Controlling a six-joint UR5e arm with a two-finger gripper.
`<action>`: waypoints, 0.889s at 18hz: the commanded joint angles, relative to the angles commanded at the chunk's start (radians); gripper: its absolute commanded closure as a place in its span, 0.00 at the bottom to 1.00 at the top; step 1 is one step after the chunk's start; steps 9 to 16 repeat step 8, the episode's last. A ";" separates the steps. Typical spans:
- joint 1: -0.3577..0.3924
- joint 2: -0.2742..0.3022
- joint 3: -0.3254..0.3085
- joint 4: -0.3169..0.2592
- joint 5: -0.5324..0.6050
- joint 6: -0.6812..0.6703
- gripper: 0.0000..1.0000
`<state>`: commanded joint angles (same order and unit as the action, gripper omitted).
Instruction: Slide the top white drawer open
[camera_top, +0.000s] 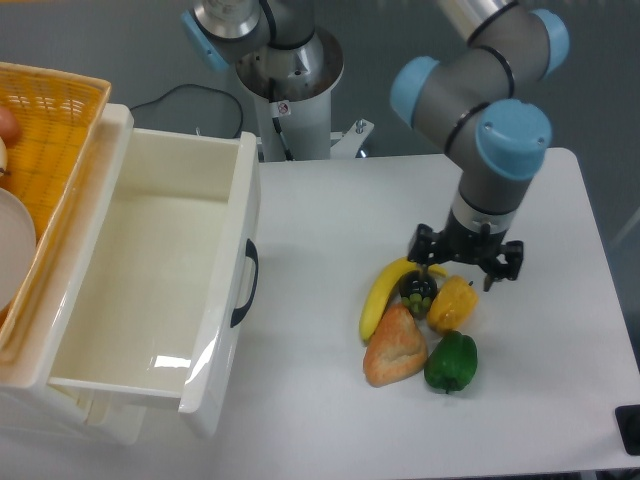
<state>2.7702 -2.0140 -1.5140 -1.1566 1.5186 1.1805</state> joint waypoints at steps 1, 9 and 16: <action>0.014 -0.005 0.000 0.000 0.003 0.057 0.00; 0.008 -0.023 0.003 0.017 0.101 0.191 0.00; 0.008 -0.023 0.003 0.017 0.101 0.191 0.00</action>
